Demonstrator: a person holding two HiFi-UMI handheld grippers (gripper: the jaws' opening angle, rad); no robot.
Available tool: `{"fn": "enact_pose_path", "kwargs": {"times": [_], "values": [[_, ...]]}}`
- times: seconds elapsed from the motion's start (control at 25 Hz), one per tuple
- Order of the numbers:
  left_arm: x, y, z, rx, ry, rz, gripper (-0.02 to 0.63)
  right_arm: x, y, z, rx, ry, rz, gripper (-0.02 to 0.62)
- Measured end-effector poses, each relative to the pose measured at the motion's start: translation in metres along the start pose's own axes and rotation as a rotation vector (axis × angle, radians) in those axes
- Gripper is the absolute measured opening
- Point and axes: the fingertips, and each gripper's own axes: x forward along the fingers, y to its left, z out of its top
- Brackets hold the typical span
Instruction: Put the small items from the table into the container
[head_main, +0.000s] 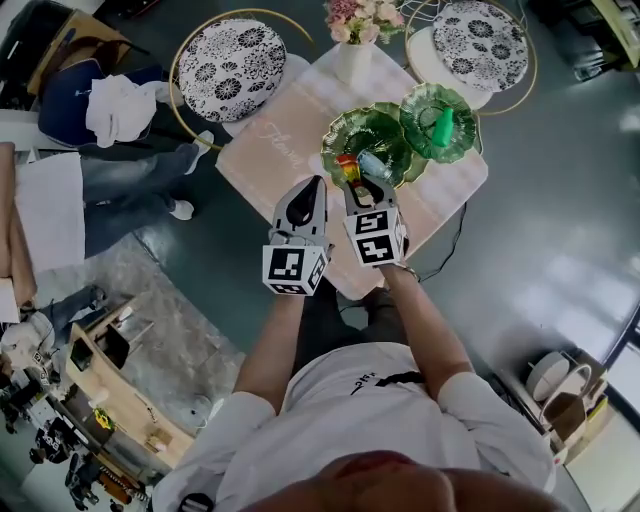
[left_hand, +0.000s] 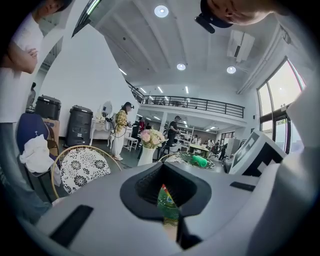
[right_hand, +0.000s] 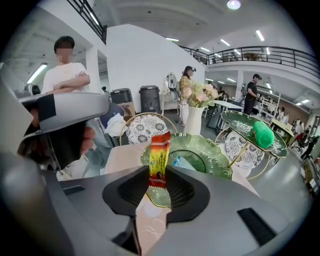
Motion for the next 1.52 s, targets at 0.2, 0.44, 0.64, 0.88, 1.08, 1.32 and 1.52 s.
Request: {"fn": "enact_pose_path", "kwargs": {"times": [0.2,0.44,0.64,0.88,1.08,1.32,1.52], "values": [[0.008,-0.006,-0.008,-0.003,0.018,-0.007,0.006,0.010,-0.011,-0.013,-0.022,0.044,-0.002,0.114],[0.016,-0.006,-0.013,-0.011,0.030,-0.011,0.006,0.016,-0.013,-0.015,-0.062,0.069,0.002,0.130],[0.018,-0.006,-0.014,-0.012,0.032,-0.005,0.006,0.013,-0.011,-0.012,-0.093,0.067,0.003,0.157],[0.018,-0.009,-0.014,-0.008,0.035,0.001,0.006,0.005,-0.016,-0.004,-0.112,0.032,-0.020,0.167],[0.012,-0.017,-0.009,0.000,0.031,0.003,0.006,-0.011,-0.009,0.010,-0.085,-0.038,0.043,0.158],[-0.003,-0.037,0.006,0.028,0.030,0.007,0.006,-0.049,-0.004,0.038,-0.035,-0.166,0.120,0.109],[-0.017,-0.060,0.026,0.005,0.025,0.020,0.006,-0.084,-0.006,0.054,-0.027,-0.236,0.171,0.083]]}}
